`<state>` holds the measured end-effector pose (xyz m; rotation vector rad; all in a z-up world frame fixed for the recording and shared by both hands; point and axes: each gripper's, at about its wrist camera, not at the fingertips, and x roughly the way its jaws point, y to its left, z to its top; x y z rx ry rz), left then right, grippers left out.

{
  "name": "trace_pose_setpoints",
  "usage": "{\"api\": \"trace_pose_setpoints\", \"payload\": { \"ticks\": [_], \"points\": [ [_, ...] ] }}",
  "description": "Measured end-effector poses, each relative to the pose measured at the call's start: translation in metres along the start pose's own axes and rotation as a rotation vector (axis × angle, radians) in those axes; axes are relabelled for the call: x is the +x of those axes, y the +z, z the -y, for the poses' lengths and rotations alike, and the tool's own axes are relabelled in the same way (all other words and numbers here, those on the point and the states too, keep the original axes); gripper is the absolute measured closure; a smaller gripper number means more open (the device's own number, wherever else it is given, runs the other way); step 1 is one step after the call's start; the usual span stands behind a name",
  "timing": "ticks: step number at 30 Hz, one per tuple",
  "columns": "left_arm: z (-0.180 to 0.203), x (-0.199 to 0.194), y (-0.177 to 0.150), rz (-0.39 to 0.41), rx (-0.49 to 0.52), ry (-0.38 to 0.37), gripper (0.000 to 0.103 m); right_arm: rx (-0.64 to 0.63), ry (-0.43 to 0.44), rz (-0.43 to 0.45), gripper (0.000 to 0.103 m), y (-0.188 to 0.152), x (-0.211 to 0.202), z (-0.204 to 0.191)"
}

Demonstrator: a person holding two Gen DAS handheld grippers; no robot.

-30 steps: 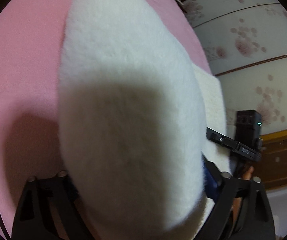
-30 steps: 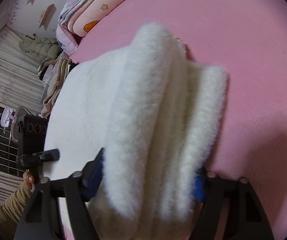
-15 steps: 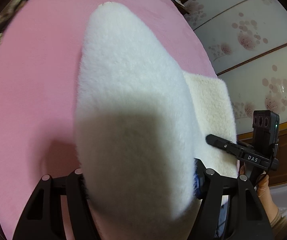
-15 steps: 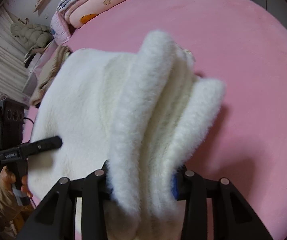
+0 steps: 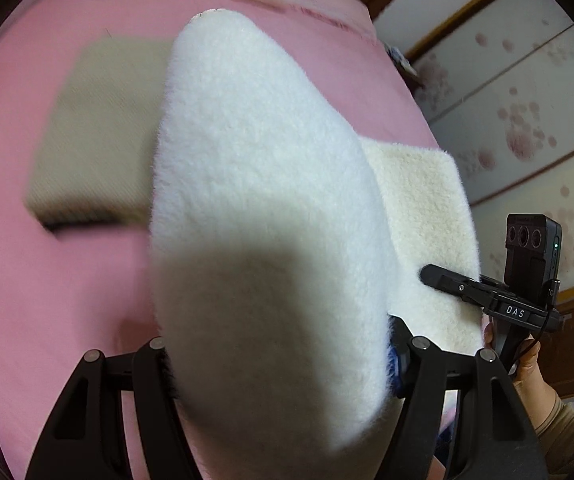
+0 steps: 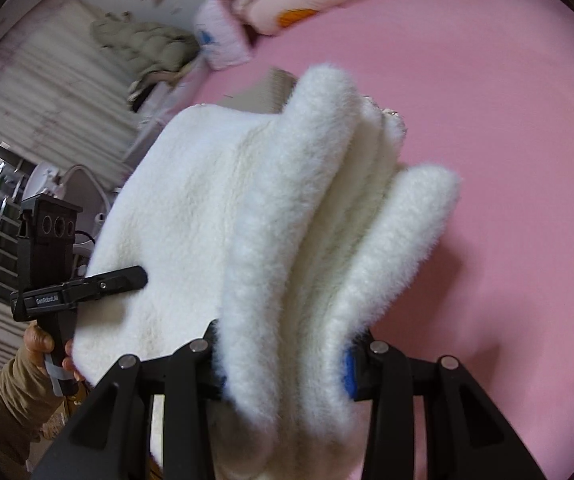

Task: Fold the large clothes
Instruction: 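Carry the lifted cardigan with both tools toward the stack of folded clothes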

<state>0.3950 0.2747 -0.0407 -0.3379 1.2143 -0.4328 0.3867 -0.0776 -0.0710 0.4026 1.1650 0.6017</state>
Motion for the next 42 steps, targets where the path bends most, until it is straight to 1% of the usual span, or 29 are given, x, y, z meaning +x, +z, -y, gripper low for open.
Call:
{"api": "trace_pose_setpoints", "payload": {
  "ticks": [3,7,8,11,14,16,18,20,22,23,24,25,26,28,30,31,32,33,34,35,37,39,40,41,42],
  "points": [
    [-0.042,-0.019,0.046,0.057,0.026,0.022,0.035,-0.027,0.008,0.044,0.064,0.052,0.038,-0.034],
    [-0.101,-0.025,0.101,0.108,0.056,0.029,0.035,-0.045,0.007,0.091,0.064,0.116,0.093,-0.064],
    [-0.116,-0.024,0.116,0.121,0.051,0.030,0.035,-0.051,0.001,0.098,0.064,0.126,0.102,-0.070],
    [-0.150,-0.012,0.147,0.131,0.047,0.037,0.035,-0.059,-0.019,0.123,0.064,0.162,0.140,-0.081],
    [-0.164,0.015,0.173,0.140,0.050,0.055,0.035,-0.044,-0.031,0.135,0.064,0.185,0.174,-0.077],
    [-0.167,0.036,0.172,0.133,0.043,0.057,0.034,-0.044,-0.044,0.135,0.064,0.194,0.191,-0.071],
    [-0.177,0.059,0.174,0.111,0.030,0.072,0.032,-0.037,-0.070,0.126,0.064,0.197,0.208,-0.060],
    [-0.190,0.070,0.175,0.129,0.036,0.059,0.028,-0.041,-0.101,0.125,0.064,0.198,0.219,-0.053],
    [-0.186,0.074,0.171,0.151,0.070,0.064,0.018,-0.058,-0.108,0.135,0.063,0.194,0.224,-0.047],
    [-0.183,0.077,0.169,0.164,0.108,0.116,0.007,-0.062,-0.103,0.140,0.062,0.191,0.224,-0.045],
    [-0.189,0.081,0.172,0.172,0.133,0.156,0.000,-0.072,-0.107,0.141,0.060,0.189,0.225,-0.044],
    [-0.189,0.084,0.171,0.177,0.145,0.173,0.000,-0.087,-0.117,0.141,0.057,0.186,0.226,-0.045],
    [-0.189,0.084,0.169,0.186,0.151,0.174,0.000,-0.105,-0.136,0.141,0.055,0.183,0.226,-0.047],
    [-0.190,0.080,0.173,0.202,0.154,0.185,0.000,-0.132,-0.184,0.147,0.047,0.180,0.225,-0.051],
    [-0.176,0.083,0.169,0.225,0.183,0.234,0.000,-0.140,-0.213,0.149,0.046,0.177,0.221,-0.056],
    [-0.169,0.081,0.167,0.232,0.197,0.267,0.000,-0.140,-0.225,0.145,0.046,0.176,0.218,-0.059],
    [-0.160,0.078,0.164,0.241,0.214,0.317,0.000,-0.141,-0.235,0.143,0.046,0.175,0.216,-0.061],
    [-0.165,0.066,0.161,0.248,0.224,0.345,0.000,-0.144,-0.247,0.140,0.046,0.174,0.214,-0.063],
    [-0.157,0.061,0.157,0.265,0.246,0.396,0.000,-0.147,-0.264,0.136,0.046,0.172,0.210,-0.066],
    [-0.156,0.057,0.154,0.277,0.254,0.430,0.000,-0.151,-0.284,0.141,0.046,0.170,0.206,-0.068],
    [-0.148,0.043,0.147,0.300,0.239,0.489,0.000,-0.173,-0.357,0.167,0.045,0.165,0.193,-0.077],
    [-0.138,0.031,0.139,0.313,0.208,0.545,0.000,-0.197,-0.412,0.184,0.045,0.158,0.183,-0.085],
    [-0.131,0.027,0.131,0.324,0.205,0.569,0.000,-0.211,-0.450,0.189,0.045,0.154,0.178,-0.091],
    [-0.123,0.023,0.127,0.336,0.205,0.612,0.000,-0.224,-0.482,0.194,0.045,0.150,0.173,-0.096],
    [-0.113,0.019,0.123,0.351,0.207,0.640,0.000,-0.235,-0.500,0.198,0.045,0.146,0.170,-0.101]
  ]
}}
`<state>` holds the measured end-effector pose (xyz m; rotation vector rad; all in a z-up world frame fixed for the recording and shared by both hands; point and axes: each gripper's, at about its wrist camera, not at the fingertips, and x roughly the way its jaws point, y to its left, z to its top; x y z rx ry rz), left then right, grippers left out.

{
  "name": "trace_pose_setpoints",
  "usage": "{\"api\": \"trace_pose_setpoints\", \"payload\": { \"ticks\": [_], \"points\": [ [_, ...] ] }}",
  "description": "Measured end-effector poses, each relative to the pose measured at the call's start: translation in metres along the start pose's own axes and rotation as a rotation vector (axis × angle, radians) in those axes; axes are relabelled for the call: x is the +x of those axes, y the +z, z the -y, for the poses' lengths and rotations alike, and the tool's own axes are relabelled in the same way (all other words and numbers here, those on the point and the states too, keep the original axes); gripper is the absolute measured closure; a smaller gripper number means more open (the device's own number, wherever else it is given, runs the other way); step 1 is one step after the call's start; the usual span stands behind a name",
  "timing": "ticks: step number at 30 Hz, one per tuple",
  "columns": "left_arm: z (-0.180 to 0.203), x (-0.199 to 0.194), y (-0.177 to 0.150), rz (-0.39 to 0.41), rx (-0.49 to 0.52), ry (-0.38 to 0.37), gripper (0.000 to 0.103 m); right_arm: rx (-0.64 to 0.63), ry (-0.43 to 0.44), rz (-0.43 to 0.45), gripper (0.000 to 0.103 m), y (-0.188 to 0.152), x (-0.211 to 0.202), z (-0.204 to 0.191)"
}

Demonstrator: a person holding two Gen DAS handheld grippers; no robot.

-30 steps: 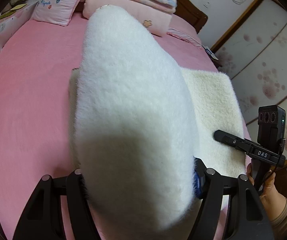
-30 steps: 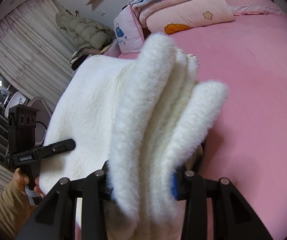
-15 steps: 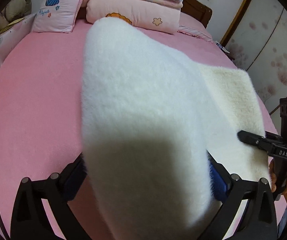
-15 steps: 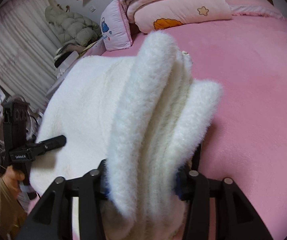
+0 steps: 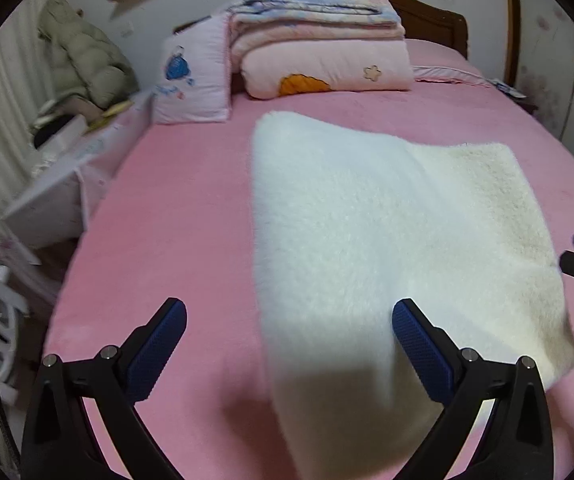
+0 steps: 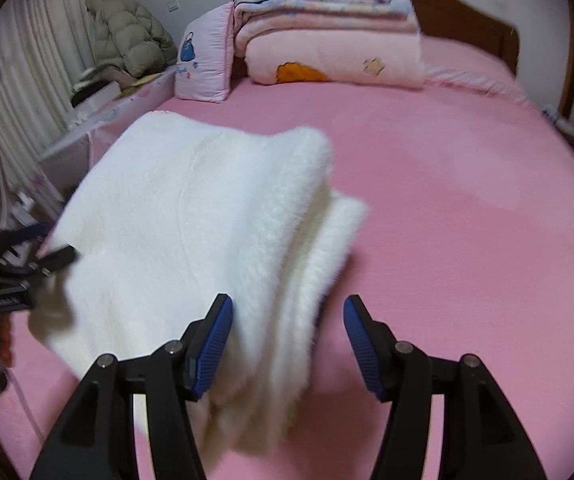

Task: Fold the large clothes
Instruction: 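Carry the lifted cardigan with both tools toward the stack of folded clothes, then lower the cardigan onto the folded clothes stack and open both tools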

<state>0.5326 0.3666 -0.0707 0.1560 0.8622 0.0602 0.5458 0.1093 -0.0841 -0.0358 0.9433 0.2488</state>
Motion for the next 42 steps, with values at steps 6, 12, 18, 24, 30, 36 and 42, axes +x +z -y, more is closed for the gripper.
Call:
{"api": "trace_pose_setpoints", "payload": {
  "ticks": [6,12,18,24,30,36,42],
  "points": [
    [-0.004,-0.045,-0.015,0.095,-0.053,-0.050,0.030,-0.030,-0.018,0.090,0.054,-0.017,-0.044,-0.020],
    [-0.004,-0.026,-0.045,0.012,-0.141,-0.098,0.070,0.010,0.052,0.107,0.098,-0.036,-0.044,-0.038],
    [-0.014,-0.011,-0.068,0.019,-0.143,-0.068,0.067,0.048,-0.017,0.020,0.101,-0.063,0.003,-0.029],
    [-0.025,-0.005,-0.072,0.007,-0.170,-0.030,0.060,0.184,-0.064,-0.122,0.103,-0.088,0.041,0.014],
    [-0.010,-0.020,-0.071,-0.019,-0.181,-0.012,0.056,0.171,-0.028,-0.074,0.103,-0.101,0.005,0.023],
    [0.037,-0.069,-0.084,-0.051,-0.109,-0.073,0.050,0.125,0.023,-0.020,0.103,-0.105,-0.057,0.026],
    [0.088,-0.148,-0.100,-0.063,-0.107,-0.216,0.045,0.087,0.062,0.033,0.103,-0.115,-0.146,0.037]
  ]
}}
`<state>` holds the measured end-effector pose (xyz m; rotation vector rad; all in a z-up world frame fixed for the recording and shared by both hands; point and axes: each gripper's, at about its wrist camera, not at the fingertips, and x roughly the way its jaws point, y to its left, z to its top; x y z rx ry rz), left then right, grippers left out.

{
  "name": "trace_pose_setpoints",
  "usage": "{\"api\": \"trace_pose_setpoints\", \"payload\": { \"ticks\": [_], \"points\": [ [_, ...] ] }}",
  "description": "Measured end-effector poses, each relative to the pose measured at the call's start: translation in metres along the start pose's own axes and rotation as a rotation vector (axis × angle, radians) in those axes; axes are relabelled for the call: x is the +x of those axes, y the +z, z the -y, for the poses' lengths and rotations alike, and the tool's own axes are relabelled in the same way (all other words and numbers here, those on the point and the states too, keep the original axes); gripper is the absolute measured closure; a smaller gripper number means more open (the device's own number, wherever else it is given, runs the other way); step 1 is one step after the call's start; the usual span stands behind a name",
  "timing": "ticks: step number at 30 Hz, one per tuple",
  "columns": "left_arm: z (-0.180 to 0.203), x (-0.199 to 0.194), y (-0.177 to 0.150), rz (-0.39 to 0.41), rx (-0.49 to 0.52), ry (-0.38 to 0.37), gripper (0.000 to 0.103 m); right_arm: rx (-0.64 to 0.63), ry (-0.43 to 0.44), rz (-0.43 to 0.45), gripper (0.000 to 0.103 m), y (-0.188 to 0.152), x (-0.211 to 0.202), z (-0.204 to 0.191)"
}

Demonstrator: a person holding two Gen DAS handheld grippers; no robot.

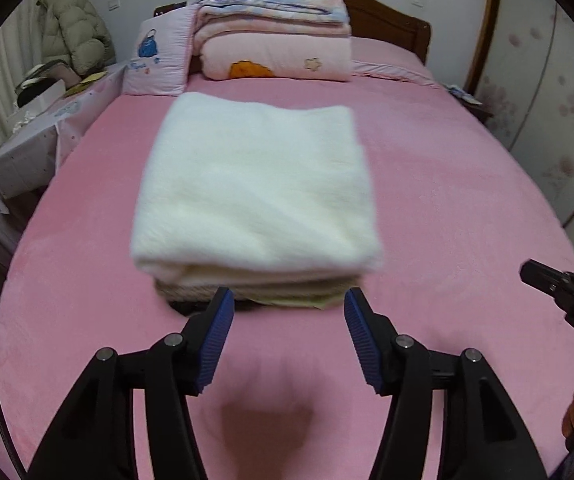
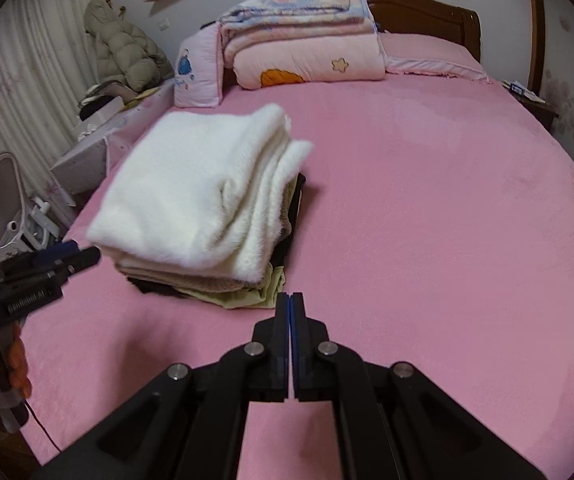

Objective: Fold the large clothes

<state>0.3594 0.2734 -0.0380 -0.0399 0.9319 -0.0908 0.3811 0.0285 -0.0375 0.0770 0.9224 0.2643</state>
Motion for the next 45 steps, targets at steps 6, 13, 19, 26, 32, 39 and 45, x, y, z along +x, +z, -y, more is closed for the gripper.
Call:
{"api": "trace_pose_setpoints", "payload": {
  "ticks": [6,13,19,26,32,39,45],
  "points": [
    [0.055,-0.070,-0.018,0.015,-0.019,-0.125,0.031,-0.030,0.017,0.042,0.103,0.000,-0.095,0.023],
    [0.119,-0.128,-0.051,0.042,-0.014,-0.195,0.031,-0.073,0.075,0.096,0.103,-0.019,-0.186,0.043],
    [0.173,-0.163,-0.098,0.043,0.011,-0.208,0.025,-0.082,0.078,0.129,0.103,-0.061,-0.243,0.061],
    [0.217,-0.200,-0.164,0.023,-0.042,-0.227,0.024,-0.041,0.105,0.138,0.103,-0.132,-0.294,0.084],
    [0.246,-0.249,-0.199,0.058,-0.025,-0.251,0.019,-0.047,0.107,0.191,0.103,-0.173,-0.360,0.092],
    [0.273,-0.285,-0.240,0.116,0.017,-0.164,0.012,-0.058,0.108,0.229,0.102,-0.212,-0.395,0.093],
    [0.278,-0.284,-0.269,0.099,-0.026,-0.090,0.011,-0.027,0.091,0.218,0.102,-0.241,-0.384,0.094]
  ]
}}
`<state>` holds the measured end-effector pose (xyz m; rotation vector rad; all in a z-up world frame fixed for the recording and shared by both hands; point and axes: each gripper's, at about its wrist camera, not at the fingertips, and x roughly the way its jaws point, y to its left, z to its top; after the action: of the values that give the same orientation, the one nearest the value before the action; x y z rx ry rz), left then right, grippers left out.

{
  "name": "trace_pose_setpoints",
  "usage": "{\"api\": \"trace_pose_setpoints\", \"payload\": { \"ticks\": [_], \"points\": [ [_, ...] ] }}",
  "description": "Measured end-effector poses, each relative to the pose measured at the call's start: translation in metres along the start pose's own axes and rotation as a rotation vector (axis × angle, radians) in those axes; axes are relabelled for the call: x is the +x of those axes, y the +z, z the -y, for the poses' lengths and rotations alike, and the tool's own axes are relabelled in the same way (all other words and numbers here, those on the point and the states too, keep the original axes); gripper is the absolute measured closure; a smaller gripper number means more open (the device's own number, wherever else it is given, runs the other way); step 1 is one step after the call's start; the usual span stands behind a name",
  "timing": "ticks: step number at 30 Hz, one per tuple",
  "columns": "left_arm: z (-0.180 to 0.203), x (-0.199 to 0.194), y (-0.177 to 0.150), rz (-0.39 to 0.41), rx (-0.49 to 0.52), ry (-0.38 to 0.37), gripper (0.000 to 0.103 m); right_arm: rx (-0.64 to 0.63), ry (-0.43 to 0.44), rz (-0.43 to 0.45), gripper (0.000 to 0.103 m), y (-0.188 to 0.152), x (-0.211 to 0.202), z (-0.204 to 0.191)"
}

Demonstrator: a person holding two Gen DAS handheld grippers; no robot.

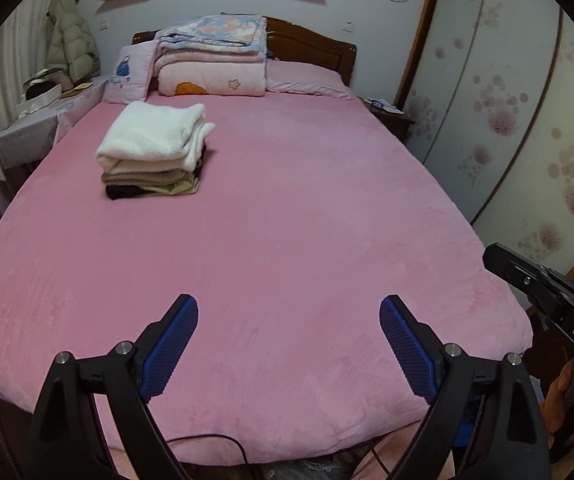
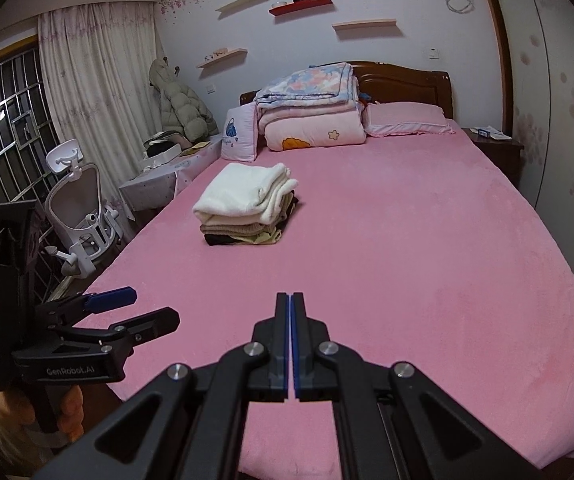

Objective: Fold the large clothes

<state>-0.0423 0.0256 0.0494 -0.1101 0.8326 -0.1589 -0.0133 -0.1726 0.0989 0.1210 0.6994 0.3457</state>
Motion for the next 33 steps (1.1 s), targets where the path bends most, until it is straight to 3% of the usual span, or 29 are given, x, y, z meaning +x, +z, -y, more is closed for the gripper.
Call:
{"api": "trace_pose_setpoints", "payload": {
  "ticks": [5,12,18,27,29,31,33],
  "points": [
    [-0.001,0.010,-0.019,-0.050,-0.058,0.051,0.011,0.024,-0.035,-0.008,0.102,-0.020,0.005,0.003],
    [0.001,0.021,-0.031,-0.053,-0.065,0.144,0.010,0.048,-0.083,-0.023,0.102,-0.040,0.012,0.005],
    [0.004,0.030,-0.031,-0.063,-0.046,0.160,0.003,0.061,-0.089,-0.054,0.102,-0.051,0.022,0.003],
    [0.001,0.032,-0.032,-0.050,-0.053,0.191,0.002,0.077,-0.093,-0.085,0.102,-0.055,0.032,0.004],
    [0.001,0.033,-0.032,-0.048,-0.049,0.197,0.002,0.073,-0.093,-0.087,0.095,-0.053,0.034,0.004],
    [0.001,0.034,-0.033,-0.050,-0.045,0.194,0.002,0.068,-0.094,-0.083,0.071,-0.053,0.034,0.003],
    [0.001,0.034,-0.034,-0.050,-0.049,0.183,0.002,0.060,-0.097,-0.071,0.063,-0.052,0.033,0.000]
  ]
}}
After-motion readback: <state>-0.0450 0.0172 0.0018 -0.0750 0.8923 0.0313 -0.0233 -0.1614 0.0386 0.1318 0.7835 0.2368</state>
